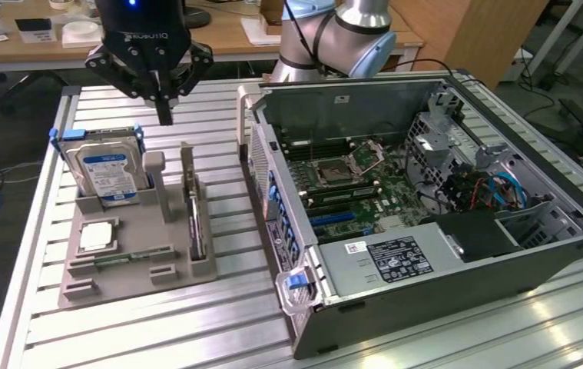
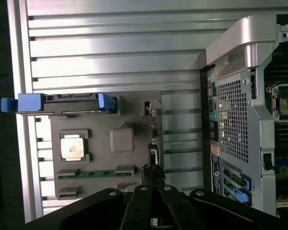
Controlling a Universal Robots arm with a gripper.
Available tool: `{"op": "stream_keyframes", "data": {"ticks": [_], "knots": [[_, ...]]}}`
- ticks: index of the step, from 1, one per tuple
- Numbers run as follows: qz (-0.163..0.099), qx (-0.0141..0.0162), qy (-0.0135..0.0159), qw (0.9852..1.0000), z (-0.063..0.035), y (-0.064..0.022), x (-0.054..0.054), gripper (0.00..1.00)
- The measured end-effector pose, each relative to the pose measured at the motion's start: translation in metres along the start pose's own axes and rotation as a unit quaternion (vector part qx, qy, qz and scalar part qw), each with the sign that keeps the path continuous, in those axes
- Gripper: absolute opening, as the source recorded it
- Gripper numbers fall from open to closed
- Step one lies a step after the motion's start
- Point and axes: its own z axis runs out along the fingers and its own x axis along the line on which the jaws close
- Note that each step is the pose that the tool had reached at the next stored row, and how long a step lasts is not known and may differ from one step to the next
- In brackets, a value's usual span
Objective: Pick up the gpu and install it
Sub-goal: 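Pick up the gpu and move the gpu toward the slot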
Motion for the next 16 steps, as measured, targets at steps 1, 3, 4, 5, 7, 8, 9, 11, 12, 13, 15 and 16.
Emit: {"op": "stream_keyframes", "data": {"ticks": [1,3,4,5,7,8,9,11,12,13,15,16], "knots": [[0.0,0.0,0.0,1.0,0.0,0.0,0.0,0.11],[0.0,0.0,0.0,1.0,0.0,0.0,0.0,0.11],[0.0,0.0,0.0,1.0,0.0,0.0,0.0,0.11],[0.0,0.0,0.0,1.0,0.0,0.0,0.0,0.11],[0.0,0.0,0.0,1.0,0.0,0.0,0.0,0.11],[0.0,0.0,0.0,1.0,0.0,0.0,0.0,0.17],[0.0,0.0,0.0,1.0,0.0,0.0,0.0,0.17],[0.0,0.0,0.0,1.0,0.0,0.0,0.0,0.29],[0.0,0.0,0.0,1.0,0.0,0.0,0.0,0.35],[0.0,0.0,0.0,1.0,0.0,0.0,0.0,0.35],[0.0,0.0,0.0,1.0,0.0,0.0,0.0,0.41],[0.0,0.0,0.0,1.0,0.0,0.0,0.0,0.53]]}}
